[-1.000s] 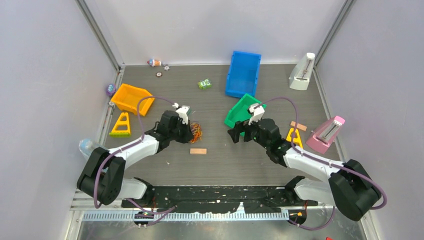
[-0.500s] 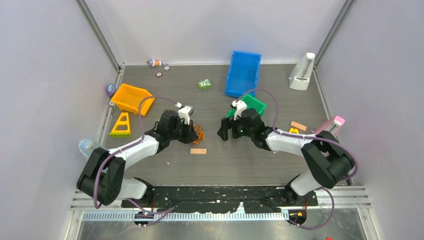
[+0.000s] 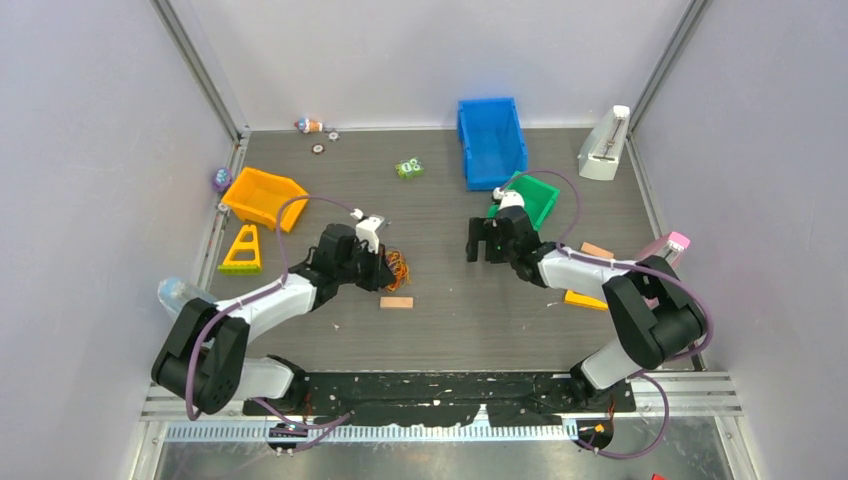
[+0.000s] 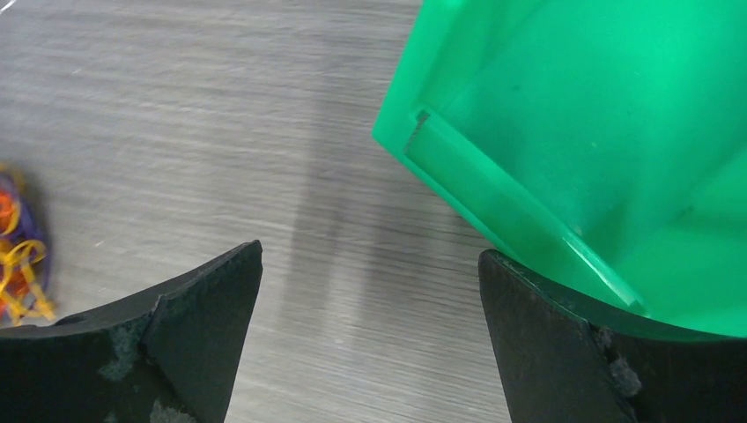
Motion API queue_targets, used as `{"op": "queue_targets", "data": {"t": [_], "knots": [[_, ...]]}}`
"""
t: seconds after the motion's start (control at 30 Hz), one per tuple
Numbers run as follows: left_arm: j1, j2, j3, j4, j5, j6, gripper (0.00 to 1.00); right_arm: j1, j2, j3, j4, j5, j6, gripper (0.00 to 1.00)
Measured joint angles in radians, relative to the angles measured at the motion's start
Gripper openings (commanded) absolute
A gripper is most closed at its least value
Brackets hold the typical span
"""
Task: Untangle the cables
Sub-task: Move the bin to the center of the board, then move the cable to the center of the board.
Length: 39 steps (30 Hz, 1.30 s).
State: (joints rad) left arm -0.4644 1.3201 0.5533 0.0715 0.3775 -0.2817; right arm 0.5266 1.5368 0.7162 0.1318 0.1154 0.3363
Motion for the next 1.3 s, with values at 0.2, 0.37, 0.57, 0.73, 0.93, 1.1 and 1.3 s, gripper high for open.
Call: {"op": "queue_targets", "data": {"t": [0.2, 0.37, 0.57, 0.73, 0.93, 1.1, 1.3], "knots": [[0.000, -0.008, -0.006, 0.002, 0.001, 0.000, 0.00, -0.050, -0.080, -0.055, 0.002, 0.050, 0.004, 0.97], [0.000, -0.019, -0.012, 0.005, 0.003, 0.000, 0.00, -0.033, -0.168, -0.129, 0.101, -0.044, -0.016, 0.97], [0.000, -0.064, -0.039, 0.018, 0.013, 0.000, 0.12, 0.043, -0.185, -0.142, 0.168, -0.129, -0.051, 0.99], [0.000, -0.086, -0.046, 0.020, -0.030, 0.003, 0.54, 0.069, -0.167, -0.142, 0.198, -0.185, -0.055, 1.00], [0.000, -0.086, -0.046, -0.018, -0.151, -0.018, 0.61, 0.083, -0.142, -0.142, 0.197, -0.209, -0.055, 1.00], [0.000, -0.043, -0.023, -0.055, -0.198, -0.026, 0.60, 0.088, -0.140, -0.138, 0.197, -0.220, -0.057, 1.00], [0.000, 0.064, 0.051, -0.105, -0.180, -0.024, 0.34, 0.096, -0.126, -0.129, 0.197, -0.237, -0.058, 1.00]]}}
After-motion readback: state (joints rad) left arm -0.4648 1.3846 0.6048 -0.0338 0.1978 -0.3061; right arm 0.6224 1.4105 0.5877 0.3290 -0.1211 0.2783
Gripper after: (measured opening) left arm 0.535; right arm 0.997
